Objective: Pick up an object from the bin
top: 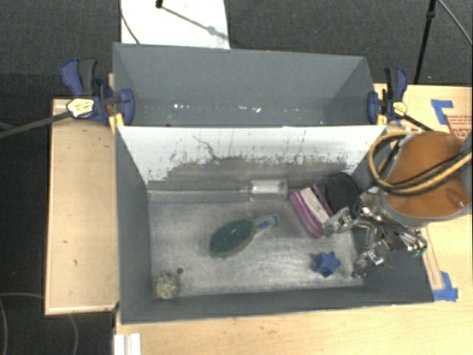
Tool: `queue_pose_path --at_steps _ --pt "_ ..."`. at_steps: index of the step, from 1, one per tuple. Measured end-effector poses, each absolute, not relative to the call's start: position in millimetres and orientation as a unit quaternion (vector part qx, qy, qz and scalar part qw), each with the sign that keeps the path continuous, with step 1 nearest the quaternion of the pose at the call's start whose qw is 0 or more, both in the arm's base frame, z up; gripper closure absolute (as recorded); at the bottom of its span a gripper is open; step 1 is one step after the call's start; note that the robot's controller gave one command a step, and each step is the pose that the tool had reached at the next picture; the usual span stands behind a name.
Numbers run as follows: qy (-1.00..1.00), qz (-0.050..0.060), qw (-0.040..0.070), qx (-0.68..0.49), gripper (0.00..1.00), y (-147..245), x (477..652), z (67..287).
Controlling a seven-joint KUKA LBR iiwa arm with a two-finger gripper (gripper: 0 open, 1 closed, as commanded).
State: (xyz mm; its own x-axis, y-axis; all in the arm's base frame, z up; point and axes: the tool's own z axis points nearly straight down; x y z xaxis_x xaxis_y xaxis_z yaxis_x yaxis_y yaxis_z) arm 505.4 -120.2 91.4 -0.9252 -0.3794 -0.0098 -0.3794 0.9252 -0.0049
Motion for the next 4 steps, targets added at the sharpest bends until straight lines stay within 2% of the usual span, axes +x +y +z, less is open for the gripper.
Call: queue_pose_path --at_steps 1,2,3,4 --pt "0.925 -0.003 0.007 -0.380 0.00 -67.4 483.8 73.4" --pt "0.829 -0.001 0.002 -0.559 0.00 -110.6 507.1 78.0" --pt "0.783 0.000 0.002 -0.623 0.00 -102.6 489.2 71.3" --pt "0.783 -0.001 0.003 -0.622 1.00 -102.2 490.2 73.1"
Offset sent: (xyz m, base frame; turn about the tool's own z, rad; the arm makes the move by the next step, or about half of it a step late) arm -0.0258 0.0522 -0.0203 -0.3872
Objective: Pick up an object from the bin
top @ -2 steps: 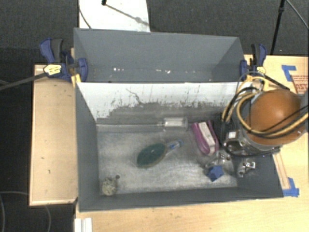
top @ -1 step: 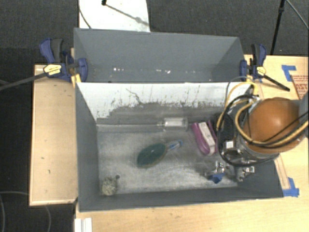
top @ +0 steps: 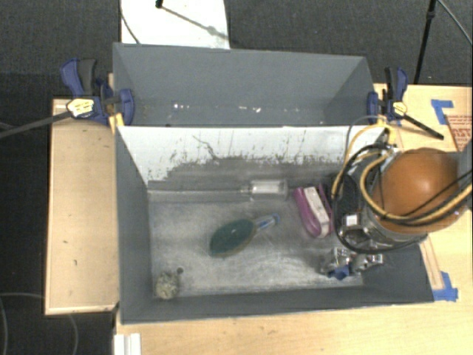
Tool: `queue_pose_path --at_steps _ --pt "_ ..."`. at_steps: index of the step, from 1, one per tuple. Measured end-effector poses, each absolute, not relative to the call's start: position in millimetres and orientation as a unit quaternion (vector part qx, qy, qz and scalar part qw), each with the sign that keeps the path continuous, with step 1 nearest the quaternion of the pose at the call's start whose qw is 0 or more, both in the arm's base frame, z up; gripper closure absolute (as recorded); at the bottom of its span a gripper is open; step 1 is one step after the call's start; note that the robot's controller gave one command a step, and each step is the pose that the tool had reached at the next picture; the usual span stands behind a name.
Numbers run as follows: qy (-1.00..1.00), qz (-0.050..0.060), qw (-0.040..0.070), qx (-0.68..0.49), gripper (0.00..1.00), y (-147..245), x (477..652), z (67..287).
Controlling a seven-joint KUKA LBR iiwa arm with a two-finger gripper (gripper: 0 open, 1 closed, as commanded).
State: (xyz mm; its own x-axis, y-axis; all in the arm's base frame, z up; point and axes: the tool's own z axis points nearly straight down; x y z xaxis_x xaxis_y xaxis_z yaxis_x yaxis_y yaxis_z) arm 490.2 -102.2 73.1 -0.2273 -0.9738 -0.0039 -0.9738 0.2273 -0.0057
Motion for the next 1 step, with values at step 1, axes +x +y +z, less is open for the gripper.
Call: queue_pose_path --at_steps 1 --pt "0.680 -0.003 0.003 -0.733 1.00 -98.9 495.3 277.4"
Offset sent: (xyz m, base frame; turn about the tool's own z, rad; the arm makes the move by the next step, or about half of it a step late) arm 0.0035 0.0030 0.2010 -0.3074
